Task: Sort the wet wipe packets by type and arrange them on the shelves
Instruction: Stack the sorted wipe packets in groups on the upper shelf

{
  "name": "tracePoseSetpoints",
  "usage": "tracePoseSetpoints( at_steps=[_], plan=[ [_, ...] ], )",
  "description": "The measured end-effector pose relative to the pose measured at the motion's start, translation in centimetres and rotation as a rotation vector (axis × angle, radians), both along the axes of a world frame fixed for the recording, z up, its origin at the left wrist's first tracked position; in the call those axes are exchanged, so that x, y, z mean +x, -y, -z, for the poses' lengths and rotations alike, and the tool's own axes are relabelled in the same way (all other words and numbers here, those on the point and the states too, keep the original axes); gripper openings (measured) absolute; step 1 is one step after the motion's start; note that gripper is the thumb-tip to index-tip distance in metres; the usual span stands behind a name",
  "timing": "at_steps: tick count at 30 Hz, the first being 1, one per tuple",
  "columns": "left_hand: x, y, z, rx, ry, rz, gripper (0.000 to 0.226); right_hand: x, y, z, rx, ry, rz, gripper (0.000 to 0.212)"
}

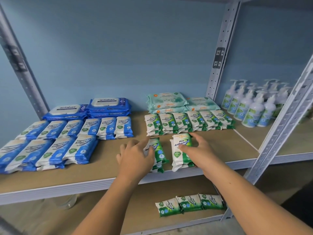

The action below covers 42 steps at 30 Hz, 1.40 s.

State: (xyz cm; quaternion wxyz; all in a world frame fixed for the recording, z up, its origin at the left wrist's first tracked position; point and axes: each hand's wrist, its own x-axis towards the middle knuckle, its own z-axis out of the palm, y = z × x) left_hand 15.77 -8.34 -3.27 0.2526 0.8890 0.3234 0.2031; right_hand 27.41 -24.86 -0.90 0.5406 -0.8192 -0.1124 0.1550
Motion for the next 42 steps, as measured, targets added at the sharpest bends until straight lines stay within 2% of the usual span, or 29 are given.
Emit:
tracePoseSetpoints(
  at_steps=[5, 8, 10, 13, 16, 19, 24, 30, 35, 42],
  plan=[
    [-1.5, -1.3, -0.7, 0.053, 0.211, 0.225, 0.033, -0.1, 0.2, -0.1, -0.024, 0.020, -0.026, 0.076],
    [-2.6, -1.6, -1.1, 0.058, 0.072, 0.430, 0.048, -0.1, -0.1, 0.2, -0.038, 0.029, -0.047, 0.068],
    [-3.0, -1.4, -1.0, 0.076, -0.020, 0.496, 0.054, -0.1, -0.3, 0.5, -0.093, 0.067, -0.046, 0.064],
    [-3.3, -1.6, -1.2, 0.080, 0.019, 0.510, 0.044, 0.2, -0.4, 1.0, -0.201, 0.189, -0.083, 0.062],
    [-3.5, -2.2, -1.3, 0.067, 0.026, 0.515, 0.042, 0.0, -0.3, 1.0, -0.289, 0.353, -0.132, 0.041],
    [-3.7, -2.3, -1.3, 0.066, 0.032, 0.512, 0.039, -0.2, 0.3, 0.7, -0.353, 0.534, -0.176, 0.030],
    [-3.7, -1.6, -1.0, 0.099, 0.035, 0.488, 0.038, -0.4, 1.4, 0.3, -0.354, 0.556, -0.343, 0.014],
    [-3.6, -1.2, -1.0, 0.108, 0.013, 0.479, 0.051, -0.9, 1.9, 0.4, -0.350, 0.616, -0.355, 0.016],
    [-2.8, -0.8, -0.4, 0.116, 0.034, 0.461, 0.050, -1.7, 2.5, 0.5, -0.522, 0.733, -0.423, 0.041],
    [-0.7, -0.2, 0.5, 0.085, 0.127, 0.401, 0.046, -1.6, 2.5, 2.1, -0.347, 0.676, -0.381, 0.037]
  ],
)
